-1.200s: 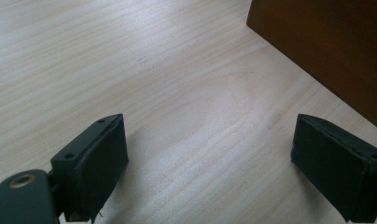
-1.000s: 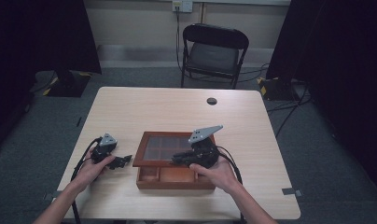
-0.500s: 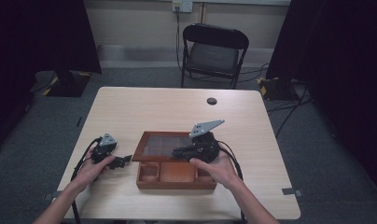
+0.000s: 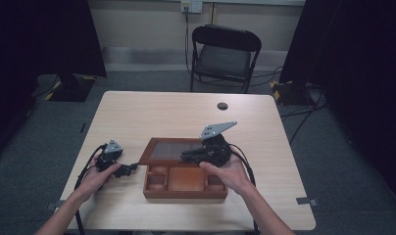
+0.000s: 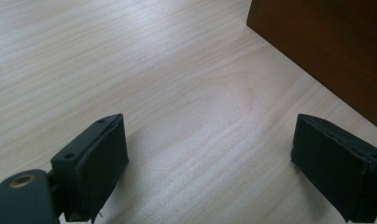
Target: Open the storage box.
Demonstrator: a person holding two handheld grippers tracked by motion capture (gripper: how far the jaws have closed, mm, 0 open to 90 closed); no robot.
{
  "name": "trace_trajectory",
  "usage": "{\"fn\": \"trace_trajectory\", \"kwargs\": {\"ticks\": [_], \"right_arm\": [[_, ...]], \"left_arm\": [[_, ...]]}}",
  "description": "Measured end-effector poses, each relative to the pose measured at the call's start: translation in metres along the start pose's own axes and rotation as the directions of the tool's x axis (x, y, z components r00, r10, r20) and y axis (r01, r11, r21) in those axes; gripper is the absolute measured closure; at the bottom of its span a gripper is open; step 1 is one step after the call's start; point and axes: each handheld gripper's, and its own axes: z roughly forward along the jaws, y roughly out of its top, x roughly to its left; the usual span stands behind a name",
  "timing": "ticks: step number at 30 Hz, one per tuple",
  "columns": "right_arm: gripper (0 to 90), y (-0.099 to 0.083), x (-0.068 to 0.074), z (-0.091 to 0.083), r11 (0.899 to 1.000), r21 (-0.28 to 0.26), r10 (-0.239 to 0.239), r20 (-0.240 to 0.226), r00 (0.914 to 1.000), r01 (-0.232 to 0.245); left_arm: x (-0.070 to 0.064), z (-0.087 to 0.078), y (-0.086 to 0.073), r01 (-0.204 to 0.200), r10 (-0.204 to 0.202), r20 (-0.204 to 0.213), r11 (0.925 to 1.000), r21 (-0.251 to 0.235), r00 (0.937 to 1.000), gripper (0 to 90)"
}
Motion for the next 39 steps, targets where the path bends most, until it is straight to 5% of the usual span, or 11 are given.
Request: {"fn": "trace_trajectory", "kwargs": {"ticks": [39], "right_arm": [[82.1, 0.016, -0.007, -0.006, 0.999, -0.047, 0.009, 0.028, 0.9996, -0.008]], "left_arm": [[0.001, -0.001, 0.000, -0.014, 0.014, -0.005, 0.9999, 0.009, 0.9999, 10.0]]}}
